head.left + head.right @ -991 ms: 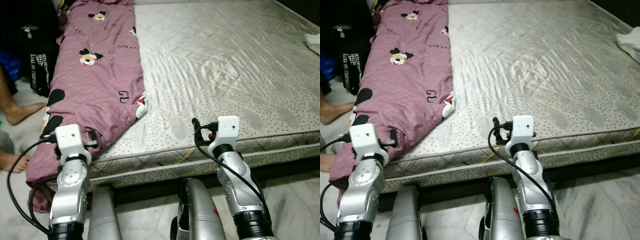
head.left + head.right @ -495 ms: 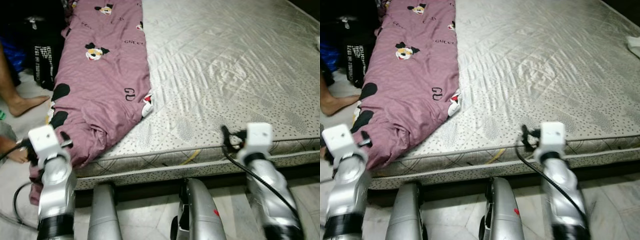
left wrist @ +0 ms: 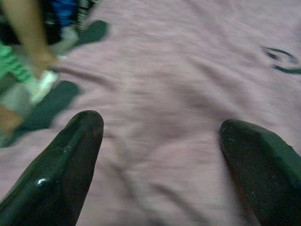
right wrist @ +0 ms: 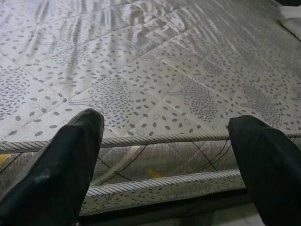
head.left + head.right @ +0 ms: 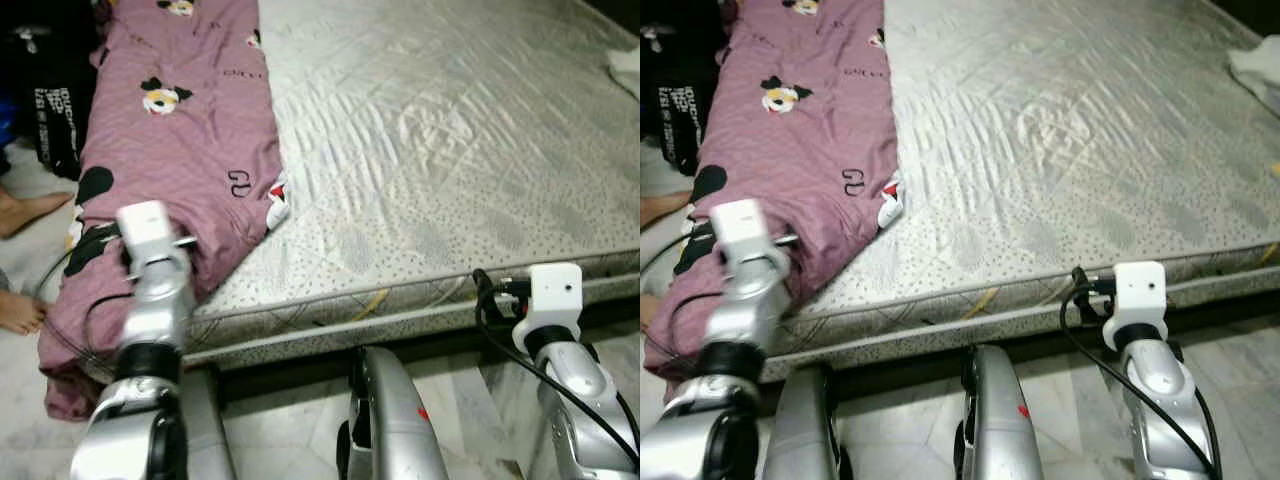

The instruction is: Clean up the room

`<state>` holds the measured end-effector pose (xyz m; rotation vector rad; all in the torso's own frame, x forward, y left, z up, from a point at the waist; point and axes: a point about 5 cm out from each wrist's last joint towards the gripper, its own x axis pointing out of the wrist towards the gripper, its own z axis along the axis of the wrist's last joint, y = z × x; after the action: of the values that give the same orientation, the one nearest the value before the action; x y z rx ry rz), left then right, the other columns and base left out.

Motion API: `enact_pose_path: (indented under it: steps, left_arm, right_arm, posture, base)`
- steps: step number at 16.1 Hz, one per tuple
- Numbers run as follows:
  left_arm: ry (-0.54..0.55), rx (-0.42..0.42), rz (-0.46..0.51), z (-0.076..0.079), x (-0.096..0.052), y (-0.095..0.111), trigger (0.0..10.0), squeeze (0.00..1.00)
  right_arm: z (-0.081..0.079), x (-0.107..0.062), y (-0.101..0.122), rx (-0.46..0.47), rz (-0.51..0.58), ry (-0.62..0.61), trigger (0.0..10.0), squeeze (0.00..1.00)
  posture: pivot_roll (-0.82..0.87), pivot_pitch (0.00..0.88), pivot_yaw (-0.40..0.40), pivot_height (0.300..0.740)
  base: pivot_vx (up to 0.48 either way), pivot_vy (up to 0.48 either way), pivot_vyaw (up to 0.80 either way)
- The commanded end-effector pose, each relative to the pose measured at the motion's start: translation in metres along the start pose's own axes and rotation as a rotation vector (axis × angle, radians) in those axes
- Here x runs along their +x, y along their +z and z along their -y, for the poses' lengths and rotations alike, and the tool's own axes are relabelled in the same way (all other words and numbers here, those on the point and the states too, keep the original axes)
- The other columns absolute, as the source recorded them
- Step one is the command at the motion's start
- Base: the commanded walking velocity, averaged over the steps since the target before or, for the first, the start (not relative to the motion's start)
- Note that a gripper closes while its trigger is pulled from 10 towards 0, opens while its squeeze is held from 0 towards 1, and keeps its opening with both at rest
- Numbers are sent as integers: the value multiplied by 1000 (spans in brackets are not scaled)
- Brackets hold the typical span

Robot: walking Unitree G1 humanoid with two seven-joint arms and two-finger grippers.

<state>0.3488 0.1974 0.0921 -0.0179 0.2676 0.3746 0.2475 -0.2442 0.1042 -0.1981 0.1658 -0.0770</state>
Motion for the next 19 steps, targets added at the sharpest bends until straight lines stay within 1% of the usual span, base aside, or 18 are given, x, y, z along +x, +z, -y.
enact_pose_path:
  steps: [1, 3, 4, 5, 6, 7, 8, 9, 10, 11, 12, 13, 15, 16, 17, 18, 19]
  left_arm:
    - [-22, 13, -32, 6, -1, -10, 10000, 0]
    - [-70, 19, -67, 21, -3, -19, 10000, 0]
    - [-97, 8, -88, 31, -5, -23, 10000, 0]
    - [-131, 5, -83, 42, -7, -22, 10000, 0]
    - [-160, 6, -46, 50, -9, -16, 10000, 0]
    - [-163, 9, -21, 52, -10, -14, 10000, 0]
    - [-154, -10, 4, 50, -10, -11, 10000, 0]
    - [-167, -7, -13, 50, -9, -13, 10000, 0]
    - [-195, 19, -59, 53, -9, -20, 10000, 0]
    - [-283, 70, -108, 63, -12, -27, 10000, 0]
    - [-396, 116, -153, 77, -18, -33, 10000, 0]
    - [-621, 205, -166, 106, -35, -40, 10000, 0]
    - [-819, 304, -178, 131, -55, -51, 10000, 0]
    - [-933, 371, -185, 143, -69, -59, 10000, 0]
    - [-999, 433, -166, 150, -77, -63, 10000, 0]
    - [-1104, 516, -114, 159, -89, -65, 10000, 0]
    - [-1178, 571, -55, 165, -98, -64, 10000, 0]
  right_arm:
    - [2, 0, 8, -11, 22, -15, 10000, 0]
    - [2, 1, 8, -23, 16, -12, 10000, 0]
    - [2, 2, 8, -25, 17, -10, 10000, 0]
    - [1, 3, 10, -25, 21, -11, 10000, 0]
    - [1, 6, 11, -27, 24, -10, 10000, 0]
    - [1, 7, 12, -25, 28, -13, 10000, 0]
    - [0, 8, 12, -23, 31, -15, 10000, 0]
    - [-1, 9, 12, -20, 31, -16, 10000, 0]
    - [-3, 9, 12, -17, 31, -16, 10000, 0]
    - [-4, 10, 12, -15, 31, -16, 10000, 0]
    - [-6, 11, 11, -14, 32, -17, 10000, 0]
    - [-7, 13, 12, -9, 37, -25, 10000, 0]
    - [-8, 14, 14, -8, 43, -29, 10000, 0]
    - [-9, 15, 15, -6, 48, -31, 10000, 0]
    - [-10, 16, 16, -5, 51, -32, 10000, 0]
    - [-11, 17, 17, -5, 56, -30, 10000, 0]
    - [-13, 18, 18, -6, 60, -27, 10000, 0]
  posture:
    - [-130, 147, -44, 552]
    - [-137, 139, -50, 552]
    - [-138, 136, -53, 552]
    - [-140, 133, -53, 552]
    - [-139, 133, -51, 552]
    - [-133, 132, -48, 552]
    - [-129, 132, -44, 552]
    - [-125, 131, -42, 552]
    - [-122, 132, -40, 552]
    - [-120, 131, -38, 552]
    - [-119, 131, -34, 552]
    - [-119, 128, -32, 552]
    - [-119, 126, -28, 552]
    - [-119, 125, -28, 552]
    - [-119, 125, -28, 552]
    - [-116, 124, -29, 552]
    - [-110, 123, -30, 552]
  base:
    - [0, 0, 0]
    - [0, 0, 0]
    - [0, 0, 0]
    - [0, 0, 0]
    - [0, 0, 0]
    - [0, 0, 0]
    - [0, 0, 0]
    - [0, 0, 0]
    - [0, 0, 0]
    - [0, 0, 0]
    - [0, 0, 0]
    - [0, 0, 0]
    - [0, 0, 0]
    - [0, 0, 0]
    - [0, 0, 0]
    - [0, 0, 0]
    - [0, 0, 0]
